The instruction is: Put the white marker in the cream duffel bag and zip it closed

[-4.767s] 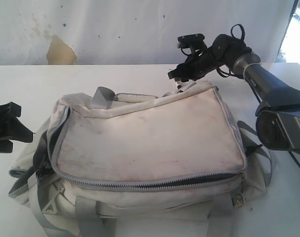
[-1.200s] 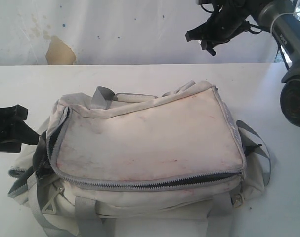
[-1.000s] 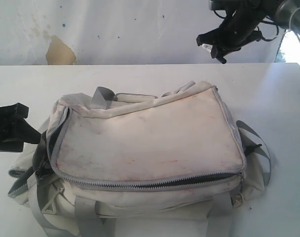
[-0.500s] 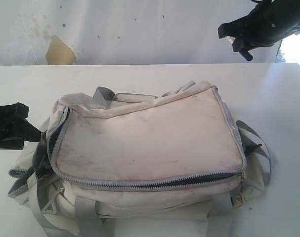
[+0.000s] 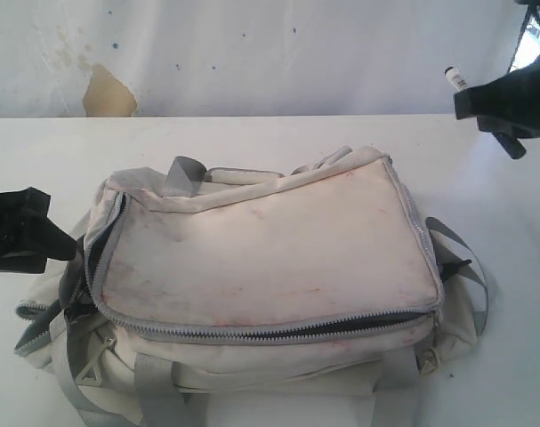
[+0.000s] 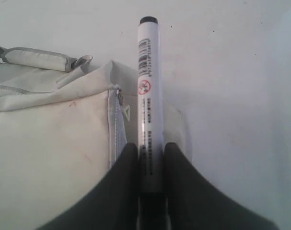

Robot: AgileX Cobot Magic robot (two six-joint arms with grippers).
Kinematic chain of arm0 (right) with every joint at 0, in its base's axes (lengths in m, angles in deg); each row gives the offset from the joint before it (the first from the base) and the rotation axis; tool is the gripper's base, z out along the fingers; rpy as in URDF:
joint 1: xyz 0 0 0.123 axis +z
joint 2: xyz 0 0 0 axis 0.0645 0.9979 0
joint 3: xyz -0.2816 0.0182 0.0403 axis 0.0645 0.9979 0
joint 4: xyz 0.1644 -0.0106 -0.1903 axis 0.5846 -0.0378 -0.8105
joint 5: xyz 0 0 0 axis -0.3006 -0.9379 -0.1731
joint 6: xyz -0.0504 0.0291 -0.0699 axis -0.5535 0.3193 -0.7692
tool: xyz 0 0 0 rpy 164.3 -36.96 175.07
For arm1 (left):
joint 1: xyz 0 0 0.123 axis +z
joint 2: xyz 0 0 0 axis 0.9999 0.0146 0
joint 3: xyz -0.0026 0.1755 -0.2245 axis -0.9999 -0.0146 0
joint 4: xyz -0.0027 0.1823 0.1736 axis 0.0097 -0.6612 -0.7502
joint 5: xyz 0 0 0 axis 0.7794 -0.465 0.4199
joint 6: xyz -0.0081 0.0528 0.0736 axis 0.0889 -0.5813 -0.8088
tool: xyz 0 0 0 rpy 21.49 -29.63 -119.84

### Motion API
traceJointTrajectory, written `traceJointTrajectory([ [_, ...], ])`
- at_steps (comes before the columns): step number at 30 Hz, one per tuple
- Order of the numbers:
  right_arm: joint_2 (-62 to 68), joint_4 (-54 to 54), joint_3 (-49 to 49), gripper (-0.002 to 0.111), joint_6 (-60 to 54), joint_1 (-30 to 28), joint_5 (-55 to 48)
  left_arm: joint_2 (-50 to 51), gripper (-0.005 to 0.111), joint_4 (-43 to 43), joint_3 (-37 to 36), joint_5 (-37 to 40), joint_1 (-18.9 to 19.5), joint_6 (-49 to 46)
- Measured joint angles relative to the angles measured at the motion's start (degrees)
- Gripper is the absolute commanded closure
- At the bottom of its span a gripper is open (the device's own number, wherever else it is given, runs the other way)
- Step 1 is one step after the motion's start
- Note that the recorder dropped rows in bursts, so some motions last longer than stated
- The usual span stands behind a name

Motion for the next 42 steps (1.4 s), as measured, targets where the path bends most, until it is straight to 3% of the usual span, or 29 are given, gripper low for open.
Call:
traceJointTrajectory([
  [11, -15.54, 0.00, 13.75, 0.108, 0.00, 0.00, 0.77, -3.85, 0.057, 4.96, 0.00, 11.52, -0.06, 2.14],
  [17, -18.49, 0.00, 18.48, 0.108, 0.00, 0.00, 1.13, -3.96, 0.057, 6.81, -2.98, 13.52, -0.31, 6.61],
  [27, -18.77, 0.42, 21.08, 0.108, 0.00, 0.00, 1.49, -3.96, 0.057, 16.05, -8.81, 11.97, -5.38, 4.97],
  [42, -18.77, 1.07, 21.08, 0.108, 0.00, 0.00, 1.61, -3.96, 0.061, 23.01, -9.88, 4.92, -5.69, 2.78],
])
